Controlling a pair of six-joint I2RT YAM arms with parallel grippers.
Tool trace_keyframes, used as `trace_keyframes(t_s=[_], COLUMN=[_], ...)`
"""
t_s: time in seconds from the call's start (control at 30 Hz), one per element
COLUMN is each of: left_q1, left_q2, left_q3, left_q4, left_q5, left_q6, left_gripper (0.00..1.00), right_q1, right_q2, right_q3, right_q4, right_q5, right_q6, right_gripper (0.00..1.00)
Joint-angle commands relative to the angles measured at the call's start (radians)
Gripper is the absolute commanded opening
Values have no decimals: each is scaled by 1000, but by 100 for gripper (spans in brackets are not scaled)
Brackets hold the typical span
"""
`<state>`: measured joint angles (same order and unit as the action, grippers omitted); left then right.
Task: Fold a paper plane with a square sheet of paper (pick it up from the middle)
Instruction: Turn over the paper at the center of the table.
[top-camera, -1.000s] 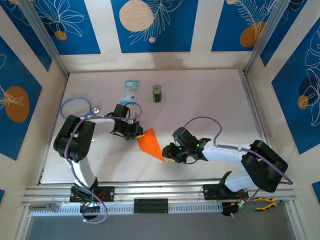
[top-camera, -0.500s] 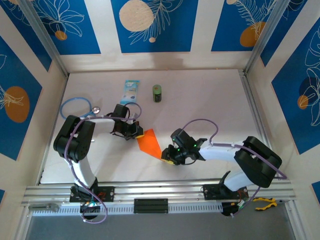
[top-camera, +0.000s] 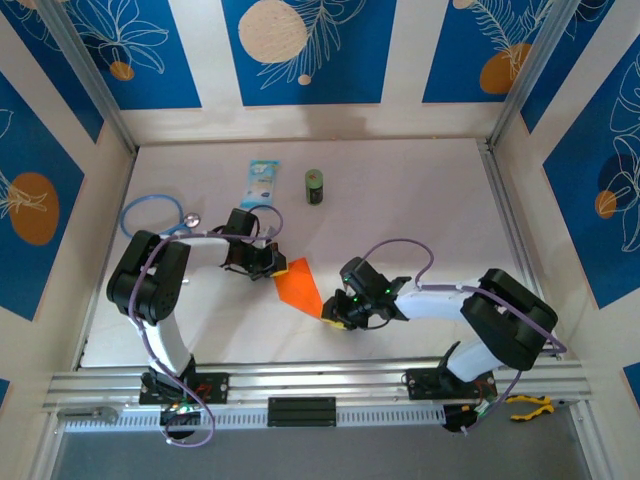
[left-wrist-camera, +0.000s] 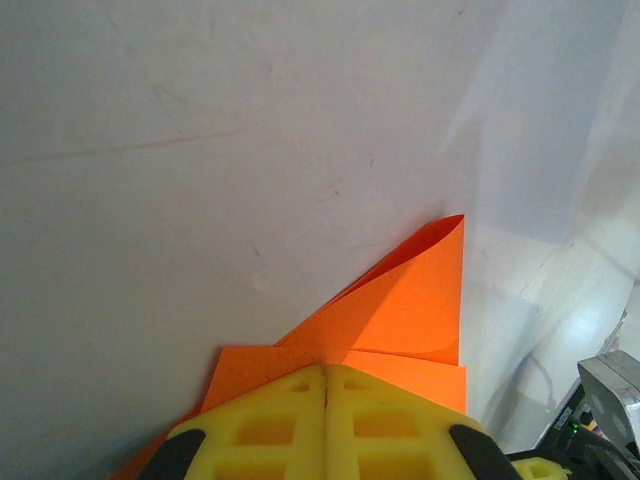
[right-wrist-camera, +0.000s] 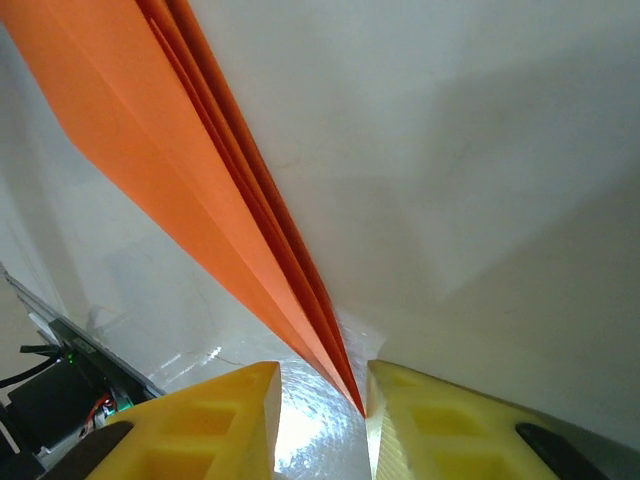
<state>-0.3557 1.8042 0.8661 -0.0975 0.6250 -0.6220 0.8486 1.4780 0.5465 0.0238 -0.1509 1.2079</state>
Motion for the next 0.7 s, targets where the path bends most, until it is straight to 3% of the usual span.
trace_keyframes(t_s=[0.0,0.67], left_q1=[8,8], left_q2=[14,15], left_q3=[-19,-29], left_q4=[-16,-1], left_q5=[9,15], left_q6=[0,-9], left_gripper=[2,2], right_q1=[-6,-30], right_q2=[20,22], right_q3=[-17,-50], right_q4=[48,175], right_q5=[-29,-49], right_q6=[13,7], right_gripper=[28,27])
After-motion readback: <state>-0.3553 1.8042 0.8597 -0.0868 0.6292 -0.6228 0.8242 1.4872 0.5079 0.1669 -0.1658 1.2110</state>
